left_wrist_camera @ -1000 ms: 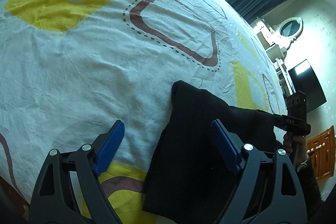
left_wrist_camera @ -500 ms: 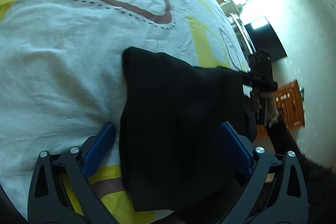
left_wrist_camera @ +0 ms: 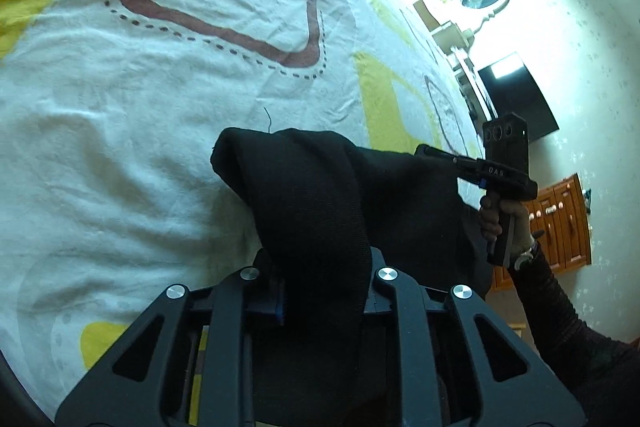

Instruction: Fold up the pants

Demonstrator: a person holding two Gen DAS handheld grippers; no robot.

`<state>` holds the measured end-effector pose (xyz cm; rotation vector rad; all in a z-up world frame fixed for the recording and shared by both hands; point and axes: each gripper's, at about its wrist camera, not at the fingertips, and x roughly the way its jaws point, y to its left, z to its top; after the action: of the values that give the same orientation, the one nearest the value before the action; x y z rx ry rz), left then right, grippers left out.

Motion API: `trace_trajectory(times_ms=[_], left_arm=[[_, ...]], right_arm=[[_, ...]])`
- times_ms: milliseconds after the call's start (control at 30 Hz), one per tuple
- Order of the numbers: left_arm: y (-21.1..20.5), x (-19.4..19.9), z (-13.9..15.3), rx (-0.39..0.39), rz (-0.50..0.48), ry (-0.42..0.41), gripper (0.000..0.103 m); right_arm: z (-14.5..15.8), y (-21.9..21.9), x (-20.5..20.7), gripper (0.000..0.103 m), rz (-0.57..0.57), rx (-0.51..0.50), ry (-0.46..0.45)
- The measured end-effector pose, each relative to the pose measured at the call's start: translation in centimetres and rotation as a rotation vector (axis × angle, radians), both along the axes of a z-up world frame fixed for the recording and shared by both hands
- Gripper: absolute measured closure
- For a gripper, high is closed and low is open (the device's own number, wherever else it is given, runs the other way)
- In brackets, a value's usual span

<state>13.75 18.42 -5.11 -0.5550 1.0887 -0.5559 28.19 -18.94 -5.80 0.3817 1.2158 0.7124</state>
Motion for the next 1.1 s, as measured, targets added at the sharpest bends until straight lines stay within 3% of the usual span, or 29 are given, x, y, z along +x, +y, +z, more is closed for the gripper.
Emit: trace_trajectory(times_ms=[167, 333, 467, 567, 633, 700, 767, 833, 867, 900, 967, 1100], left_arm=[[4.0, -2.0, 1.2, -0.047, 0.246, 0.016, 0.085], [7.0, -1.5, 0.4, -0.007, 0.347, 0.037, 0.088], [8.8, -1.0, -0.8, 0.009, 0.387, 0.045, 0.088], [8.4, -0.7, -0.7, 0.072, 0.374, 0.027, 0.087], [7.8, -0.8, -0.2, 0.131, 0.334, 0.005, 0.085], [8.5, -1.4, -0.1, 0.133, 0.330, 0.006, 0.079], [10.2, -1.9, -0.6, 0.099, 0.356, 0.019, 0.068], [11.9, -2.8, -1.0, 0.075, 0.383, 0.025, 0.063], [12.5, -3.3, -1.0, 0.068, 0.399, 0.018, 0.063], [13.1, -3.9, -0.9, 0.084, 0.429, 0.009, 0.063], [14.4, -5.1, -0.3, 0.145, 0.503, -0.006, 0.063], [15.9, -7.8, 0.9, 0.181, 0.612, -0.017, 0.059]], right_arm=[[0.8, 1.8, 1.3, 0.093, 0.014, -0.058, -0.052], [0.5, 5.4, 2.8, 0.093, 0.032, -0.084, -0.061], [0.2, 8.1, 4.4, 0.101, 0.019, -0.007, -0.051], [0.2, 10.3, 5.5, 0.101, 0.010, 0.003, -0.021], [0.7, 10.5, 4.8, 0.100, 0.005, 0.025, -0.024], [1.7, 9.7, 3.0, 0.100, 0.029, 0.032, -0.054], [3.1, 7.3, 0.3, 0.094, 0.040, 0.018, -0.108], [4.5, 3.4, -2.5, 0.078, 0.005, 0.005, -0.140], [5.1, 0.8, -3.9, 0.066, -0.029, 0.003, -0.152], [5.8, -2.3, -5.6, 0.062, -0.079, -0.007, -0.170], [6.9, -8.8, -8.6, 0.059, -0.196, -0.038, -0.180], [8.7, -24.1, -16.2, 0.059, -0.549, -0.097, -0.176]])
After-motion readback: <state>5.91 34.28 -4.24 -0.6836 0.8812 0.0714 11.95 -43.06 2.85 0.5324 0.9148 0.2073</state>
